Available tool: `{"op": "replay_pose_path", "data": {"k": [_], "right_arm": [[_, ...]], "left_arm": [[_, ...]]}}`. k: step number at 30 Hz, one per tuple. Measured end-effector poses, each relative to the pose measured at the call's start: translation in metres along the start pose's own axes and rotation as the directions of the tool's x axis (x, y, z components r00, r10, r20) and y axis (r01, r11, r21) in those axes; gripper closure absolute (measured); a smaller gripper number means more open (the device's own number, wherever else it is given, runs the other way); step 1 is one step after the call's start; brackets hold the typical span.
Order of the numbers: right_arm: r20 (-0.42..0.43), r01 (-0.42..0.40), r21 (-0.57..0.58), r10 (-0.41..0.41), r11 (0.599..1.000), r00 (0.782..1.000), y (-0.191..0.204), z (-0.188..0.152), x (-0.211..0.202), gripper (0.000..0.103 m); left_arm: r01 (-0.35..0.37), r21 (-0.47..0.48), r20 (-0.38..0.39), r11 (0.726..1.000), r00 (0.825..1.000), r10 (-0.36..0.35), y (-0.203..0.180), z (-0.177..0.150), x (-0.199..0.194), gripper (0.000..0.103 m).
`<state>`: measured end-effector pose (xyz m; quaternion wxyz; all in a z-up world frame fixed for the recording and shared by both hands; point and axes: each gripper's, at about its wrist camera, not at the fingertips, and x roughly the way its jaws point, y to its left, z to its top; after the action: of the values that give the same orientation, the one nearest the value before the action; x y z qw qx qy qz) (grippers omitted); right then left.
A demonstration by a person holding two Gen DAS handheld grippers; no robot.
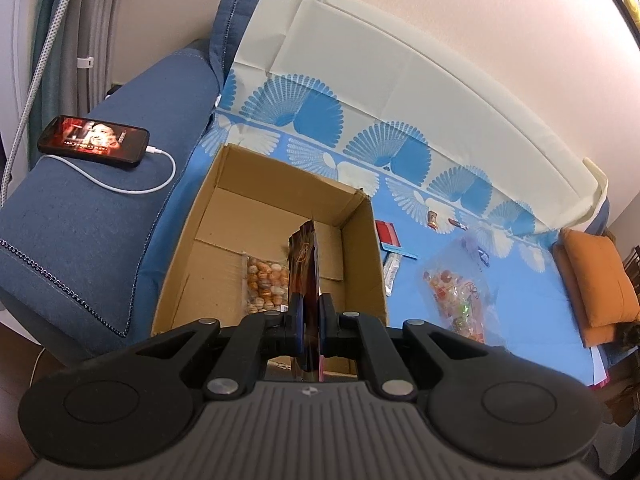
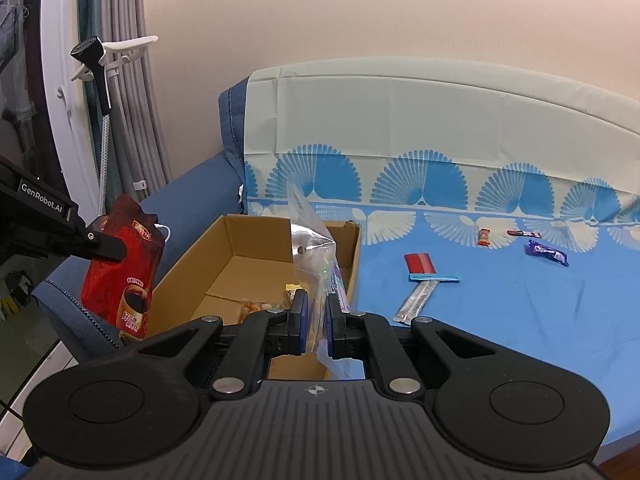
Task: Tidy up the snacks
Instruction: 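Carry the coffee sachet with the left tool while the right tool carries the candy bag over the box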
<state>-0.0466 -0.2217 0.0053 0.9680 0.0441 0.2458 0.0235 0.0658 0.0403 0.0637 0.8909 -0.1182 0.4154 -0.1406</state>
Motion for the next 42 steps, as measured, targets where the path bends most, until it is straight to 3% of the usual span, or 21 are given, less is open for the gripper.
{"op": "replay_pose_path", "data": {"k": [21, 42], "right_arm": [[-0.038, -0.054, 0.012, 0.055, 0.998, 0.998, 0.017, 0.015, 0.046, 0.093], [-0.124, -0.052, 0.044, 0.057, 0.998, 0.991, 0.02, 0.022, 0.146, 0.093]], "left_arm": [[-0.061, 0.007, 0.014, 0.998, 0.998, 0.061, 0.011, 0.035, 0.035, 0.096], [-0.114, 0.021, -0.116, 0.993, 0.987, 0.115, 0.031, 0.061, 0.139, 0.096]]}}
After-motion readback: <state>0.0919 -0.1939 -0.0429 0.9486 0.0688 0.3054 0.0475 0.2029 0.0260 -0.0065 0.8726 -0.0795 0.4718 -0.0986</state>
